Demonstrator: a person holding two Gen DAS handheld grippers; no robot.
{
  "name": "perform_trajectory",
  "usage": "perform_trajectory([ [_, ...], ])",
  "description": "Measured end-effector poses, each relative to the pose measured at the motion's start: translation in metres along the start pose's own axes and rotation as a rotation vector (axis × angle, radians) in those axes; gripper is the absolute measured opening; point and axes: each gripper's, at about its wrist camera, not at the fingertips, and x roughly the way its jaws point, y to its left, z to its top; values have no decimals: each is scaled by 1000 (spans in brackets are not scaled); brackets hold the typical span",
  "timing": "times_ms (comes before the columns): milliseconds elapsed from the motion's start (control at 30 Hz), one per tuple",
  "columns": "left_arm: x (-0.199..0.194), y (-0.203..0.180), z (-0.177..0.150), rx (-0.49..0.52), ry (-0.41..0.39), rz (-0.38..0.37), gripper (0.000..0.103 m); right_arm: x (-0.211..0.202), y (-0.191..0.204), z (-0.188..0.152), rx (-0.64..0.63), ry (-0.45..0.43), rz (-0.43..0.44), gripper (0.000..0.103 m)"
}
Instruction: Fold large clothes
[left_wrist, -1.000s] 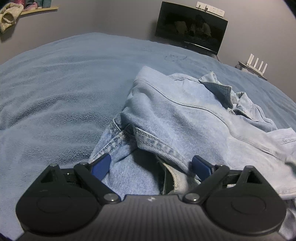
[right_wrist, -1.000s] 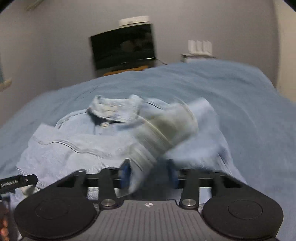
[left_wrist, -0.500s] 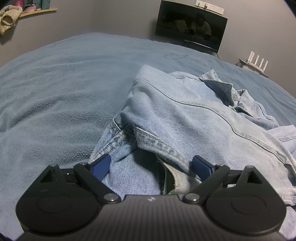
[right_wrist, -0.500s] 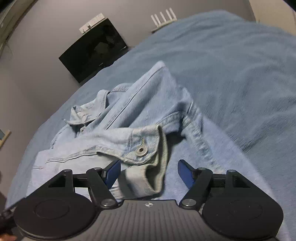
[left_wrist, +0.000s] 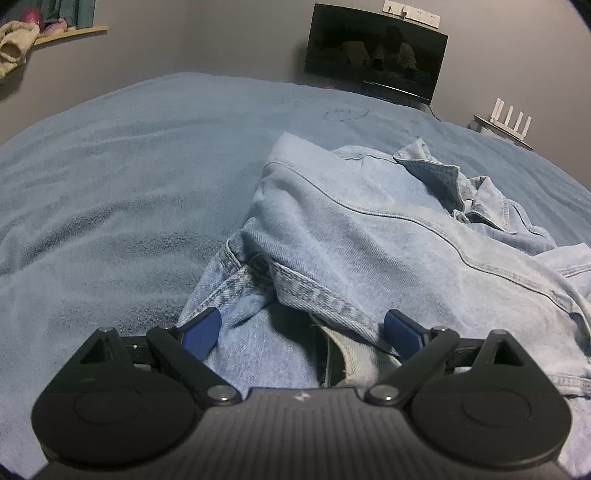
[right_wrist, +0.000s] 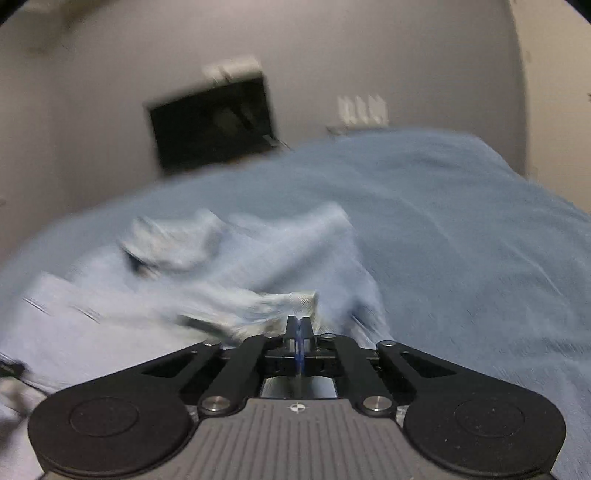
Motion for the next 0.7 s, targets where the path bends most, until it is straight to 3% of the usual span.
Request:
perform_trajectory([
  [100,-2,-1,0,7,-15,9,95,0,-11,0,92,7,6,14],
  [200,-13,-2,2,23,-98,47,95,-10,-1,10,56,-68,50,22],
  [267,-20,0,4,9,-155,16,94,-13,13,14,9,-95,108,38],
  [300,-23,0,4,3,-177,-18,94,-12,22,14,-27,-95,135,39],
  [467,-19,-16,-2,111,-138,-179,94,8,62,11,-205,-64,179,38],
  [600,-1,-30,-12,213,-30,-167,95,38,76,7,-265,46,133,35],
  [667,11,-29,-16,216,40,-158,96,51,73,1,-284,97,107,21],
  [700,15,-29,-18,205,68,-166,97,52,72,-2,-296,92,106,20],
])
